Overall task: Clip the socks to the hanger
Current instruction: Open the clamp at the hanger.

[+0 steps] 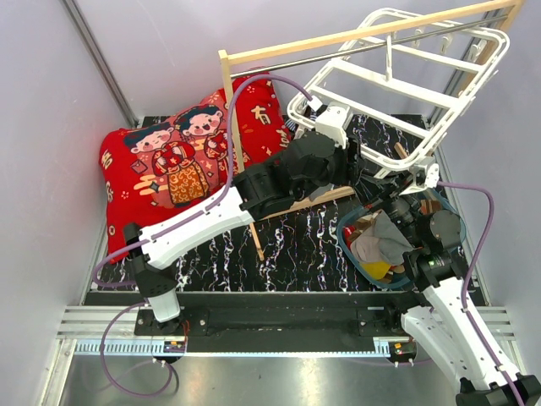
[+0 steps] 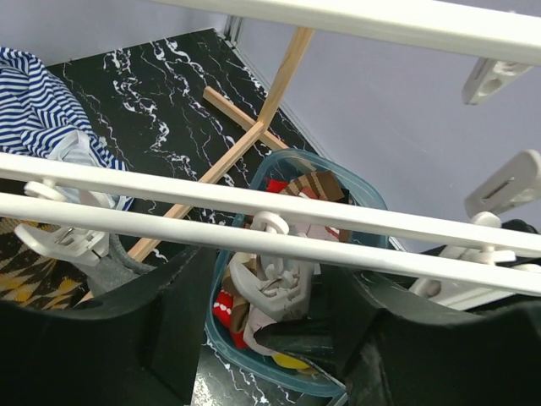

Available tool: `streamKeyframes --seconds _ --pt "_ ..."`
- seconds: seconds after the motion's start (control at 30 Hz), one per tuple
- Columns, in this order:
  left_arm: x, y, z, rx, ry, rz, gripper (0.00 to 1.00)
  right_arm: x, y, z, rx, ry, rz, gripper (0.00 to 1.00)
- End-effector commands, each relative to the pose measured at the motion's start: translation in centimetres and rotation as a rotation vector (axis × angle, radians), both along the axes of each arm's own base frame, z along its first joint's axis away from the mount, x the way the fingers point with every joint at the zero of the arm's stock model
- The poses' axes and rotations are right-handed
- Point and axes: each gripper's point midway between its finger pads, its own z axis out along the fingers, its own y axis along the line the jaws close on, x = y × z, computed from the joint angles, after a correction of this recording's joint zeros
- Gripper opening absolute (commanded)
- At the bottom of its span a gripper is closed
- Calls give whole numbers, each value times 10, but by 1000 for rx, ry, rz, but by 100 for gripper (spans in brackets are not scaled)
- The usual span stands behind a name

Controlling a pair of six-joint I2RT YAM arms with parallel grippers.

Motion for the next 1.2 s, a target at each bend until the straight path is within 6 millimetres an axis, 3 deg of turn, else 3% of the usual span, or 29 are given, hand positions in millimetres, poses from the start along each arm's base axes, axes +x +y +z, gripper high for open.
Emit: streamKeyframes --seconds 0.0,0.17,0.43,0.5,0.53,1.17 --pt "10 6 41 -87 -74 57 53 -6 2 8 -35 -25 18 2" --pt "14 11 43 -71 -97 82 45 -4 1 3 -56 -19 1 2" --pt "17 17 46 -103 -99 122 55 1 -2 -5 -76 -5 -25 2" --pt "16 18 55 -174 -107 128 56 1 -3 -5 -75 -7 -29 2" --pt "18 16 42 -163 -98 135 56 1 -2 -5 -75 -5 -27 2" --pt "20 29 72 -331 -125 190 49 9 -3 -28 -128 28 -47 4"
